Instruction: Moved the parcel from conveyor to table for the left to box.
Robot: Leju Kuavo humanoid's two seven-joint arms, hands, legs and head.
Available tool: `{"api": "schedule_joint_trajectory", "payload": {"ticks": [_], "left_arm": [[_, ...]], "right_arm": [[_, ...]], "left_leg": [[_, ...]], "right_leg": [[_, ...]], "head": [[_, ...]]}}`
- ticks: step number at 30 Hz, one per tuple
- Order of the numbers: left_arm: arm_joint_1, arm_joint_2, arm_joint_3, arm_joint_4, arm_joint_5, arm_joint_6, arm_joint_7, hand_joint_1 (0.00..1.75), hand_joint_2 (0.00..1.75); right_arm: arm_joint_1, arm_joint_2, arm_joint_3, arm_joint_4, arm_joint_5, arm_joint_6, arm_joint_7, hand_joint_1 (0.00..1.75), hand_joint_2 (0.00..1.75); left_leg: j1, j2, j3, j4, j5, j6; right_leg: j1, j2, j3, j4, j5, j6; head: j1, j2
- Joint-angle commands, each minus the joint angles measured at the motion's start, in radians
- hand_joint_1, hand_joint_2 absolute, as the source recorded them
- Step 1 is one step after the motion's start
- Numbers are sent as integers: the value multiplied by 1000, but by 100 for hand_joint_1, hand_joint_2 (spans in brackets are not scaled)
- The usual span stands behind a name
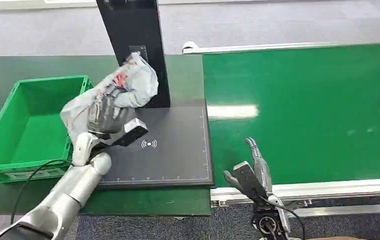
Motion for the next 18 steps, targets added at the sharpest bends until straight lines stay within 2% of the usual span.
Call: {"api": "schedule_joint_trajectory", "payload": {"ticks": [1, 6, 9, 12, 16, 18], "left_arm": [[171, 34, 370, -392, 0, 43, -59, 175, 175], [191, -1, 428, -434, 2, 43, -96, 175, 175], [203, -57, 528, -479, 48, 43, -202, 175, 175], [207, -78, 597, -503, 52, 43, -234, 175, 175], [175, -38, 611, -404, -32, 43, -138, 175, 175], [118, 33, 576, -232, -14, 36, -3, 175, 175]], "right_arm": [[77, 12, -73, -89, 34, -7, 18, 0, 175], [92, 26, -85, -110, 55, 5, 28, 0, 175], [90, 33, -95, -106, 63, 14, 26, 0, 175], [92, 36, -100, -102, 63, 21, 26, 0, 175], [103, 40, -107, -115, 64, 18, 27, 0, 175], [118, 42, -115, -144, 65, 16, 31, 0, 175]], "left_leg": [[0, 5, 1, -1, -1, 0], [0, 3, -1, 0, -1, 0], [0, 2, -2, 0, 0, 0], [0, 3, -2, 0, 0, 0], [0, 2, 0, -1, 0, 0], [0, 1, 0, -1, 0, 0]], "right_leg": [[0, 5, 0, -2, 1, -1], [0, 2, -2, -1, 0, -1], [0, 1, -2, -1, 0, -1], [0, 2, -2, -1, 0, 0], [0, 2, -1, -2, 0, -1], [0, 0, -1, -1, 0, -1]], "head": [[0, 0], [0, 0], [0, 0], [0, 0], [0, 0], [0, 0]]}}
